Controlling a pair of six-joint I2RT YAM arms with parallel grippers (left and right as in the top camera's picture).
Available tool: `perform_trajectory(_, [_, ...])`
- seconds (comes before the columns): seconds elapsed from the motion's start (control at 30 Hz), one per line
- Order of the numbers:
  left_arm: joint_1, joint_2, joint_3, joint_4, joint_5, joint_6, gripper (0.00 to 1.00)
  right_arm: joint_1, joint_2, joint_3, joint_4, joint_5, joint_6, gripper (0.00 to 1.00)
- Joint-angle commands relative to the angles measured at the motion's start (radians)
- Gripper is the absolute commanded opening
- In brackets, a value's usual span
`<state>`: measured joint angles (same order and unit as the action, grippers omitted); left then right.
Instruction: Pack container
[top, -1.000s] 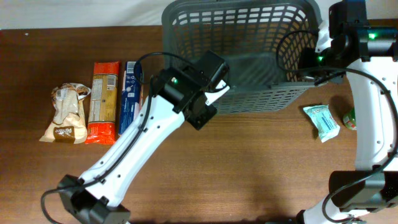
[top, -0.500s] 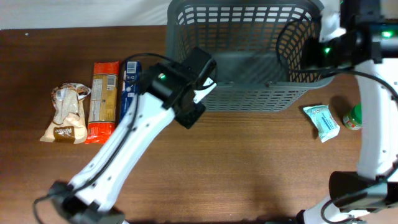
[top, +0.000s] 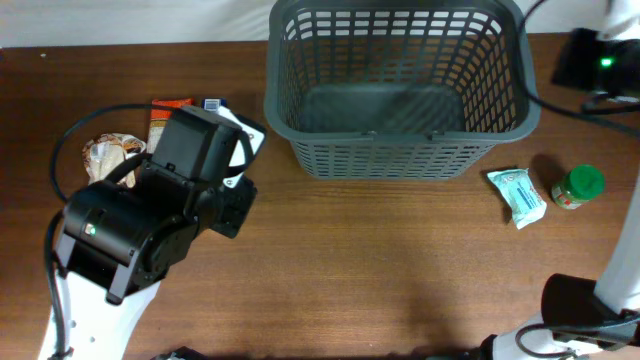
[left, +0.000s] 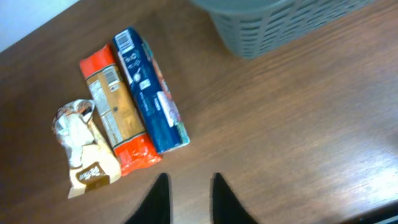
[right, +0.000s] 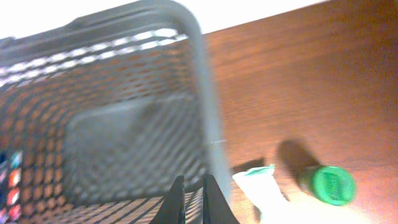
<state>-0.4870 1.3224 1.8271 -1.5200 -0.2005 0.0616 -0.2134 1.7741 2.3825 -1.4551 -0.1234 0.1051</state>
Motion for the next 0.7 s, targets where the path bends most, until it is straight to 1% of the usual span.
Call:
perform_trajectory(0.0, [0.026, -0.009, 0.001, -0.021, -0.010, -0.006, 0.04, -0.060, 0.036, -0.007, 0.015, 0.030, 0.012, 0.04])
perform_trajectory(0.03, [0.028, -0.009, 0.001, -0.026, -0.010, -0.006, 0.02, -0.072, 0.051, -0.007, 0.018, 0.027, 0.012, 0.04])
perform_trajectory(0.43, [0.028, -0.009, 0.001, -0.039, -0.010, -0.005, 0.02, -0.082, 0.252, -0.007, 0.024, 0.024, 0.039, 0.04])
perform_trajectory(0.67, [0.028, -0.009, 0.001, -0.045, -0.010, -0.005, 0.02, -0.067, 0.303, -0.008, 0.038, 0.021, 0.033, 0.04])
